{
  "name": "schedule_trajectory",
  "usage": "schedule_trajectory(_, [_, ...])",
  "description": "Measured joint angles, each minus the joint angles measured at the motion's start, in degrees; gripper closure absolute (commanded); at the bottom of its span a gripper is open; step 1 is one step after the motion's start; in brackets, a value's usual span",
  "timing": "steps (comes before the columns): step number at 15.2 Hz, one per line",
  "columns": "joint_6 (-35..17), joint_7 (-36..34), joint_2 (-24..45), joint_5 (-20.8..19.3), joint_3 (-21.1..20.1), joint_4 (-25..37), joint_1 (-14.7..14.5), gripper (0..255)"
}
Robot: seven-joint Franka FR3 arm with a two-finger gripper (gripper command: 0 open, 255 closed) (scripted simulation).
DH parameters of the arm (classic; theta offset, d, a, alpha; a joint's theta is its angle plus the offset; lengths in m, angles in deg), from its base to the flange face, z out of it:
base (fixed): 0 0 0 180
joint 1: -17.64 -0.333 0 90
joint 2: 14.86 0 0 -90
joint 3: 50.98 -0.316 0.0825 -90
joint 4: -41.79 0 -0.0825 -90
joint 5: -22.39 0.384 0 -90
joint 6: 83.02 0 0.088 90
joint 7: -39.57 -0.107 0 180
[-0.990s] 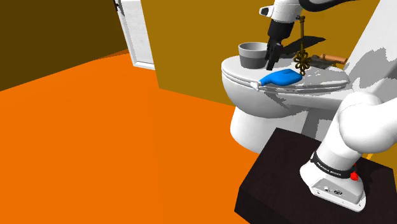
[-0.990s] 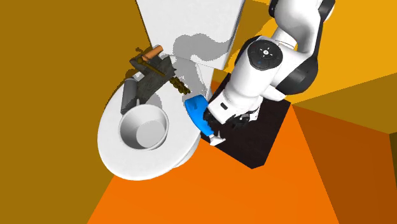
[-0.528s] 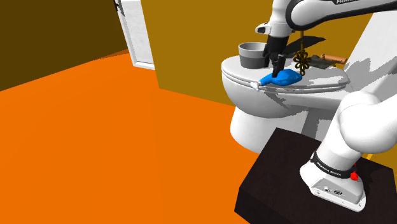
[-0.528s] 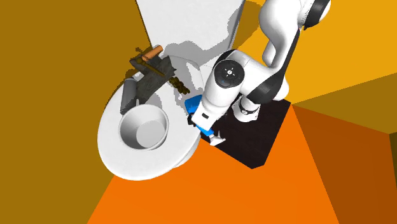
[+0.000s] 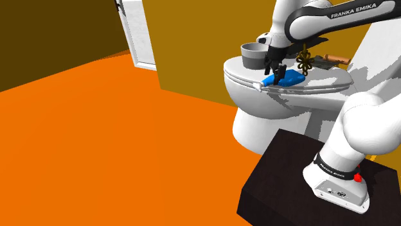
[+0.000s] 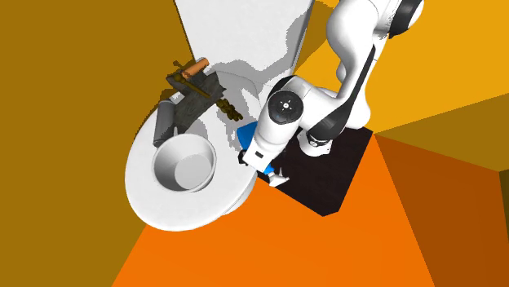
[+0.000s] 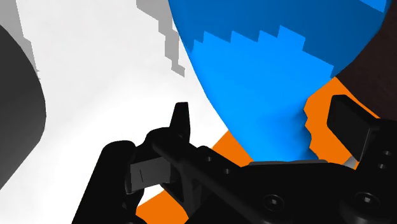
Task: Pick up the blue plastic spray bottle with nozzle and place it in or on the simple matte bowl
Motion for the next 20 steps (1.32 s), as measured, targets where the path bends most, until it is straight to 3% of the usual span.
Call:
schedule_trajectory(6, [-0.4,0.0,0.1,-0.1,0.1,-0.3,0.0,0])
schedule_trajectory(7, [-0.4,0.0,0.1,-0.1,0.1,-0.3,0.0,255])
schedule_trajectory(20, [1.1,0.3,0.0,0.2,-0.1,1.2,-0.1,255])
